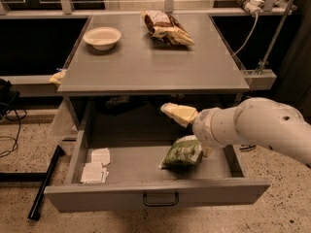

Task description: Pick green jalapeno chip bag from top drawer and place on counter

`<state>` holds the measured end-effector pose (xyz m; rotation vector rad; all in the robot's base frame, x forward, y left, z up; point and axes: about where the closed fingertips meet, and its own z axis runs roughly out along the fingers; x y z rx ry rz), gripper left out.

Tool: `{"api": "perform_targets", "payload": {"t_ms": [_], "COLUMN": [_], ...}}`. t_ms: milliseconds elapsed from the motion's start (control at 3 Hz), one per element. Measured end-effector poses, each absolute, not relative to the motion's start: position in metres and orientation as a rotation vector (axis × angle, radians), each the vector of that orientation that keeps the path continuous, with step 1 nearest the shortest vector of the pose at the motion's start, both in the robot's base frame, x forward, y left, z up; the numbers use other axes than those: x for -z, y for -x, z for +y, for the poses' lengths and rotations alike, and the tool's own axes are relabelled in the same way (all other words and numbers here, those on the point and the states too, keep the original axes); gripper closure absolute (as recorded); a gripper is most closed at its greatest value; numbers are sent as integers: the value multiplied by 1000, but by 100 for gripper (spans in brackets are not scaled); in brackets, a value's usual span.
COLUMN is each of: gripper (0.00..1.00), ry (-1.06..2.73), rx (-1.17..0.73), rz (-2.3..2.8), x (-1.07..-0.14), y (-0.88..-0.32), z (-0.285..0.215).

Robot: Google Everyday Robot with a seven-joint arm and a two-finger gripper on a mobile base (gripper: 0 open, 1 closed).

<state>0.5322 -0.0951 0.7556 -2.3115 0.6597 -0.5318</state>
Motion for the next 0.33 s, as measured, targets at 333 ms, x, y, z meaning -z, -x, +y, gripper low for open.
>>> {"api": "perform_targets", "payload": {"t_ms": [333], "gripper": [0], "ry": [2311], "rx": [532], "rz": [660], "x": [-756], "y": [-532], "z": [-95]}}
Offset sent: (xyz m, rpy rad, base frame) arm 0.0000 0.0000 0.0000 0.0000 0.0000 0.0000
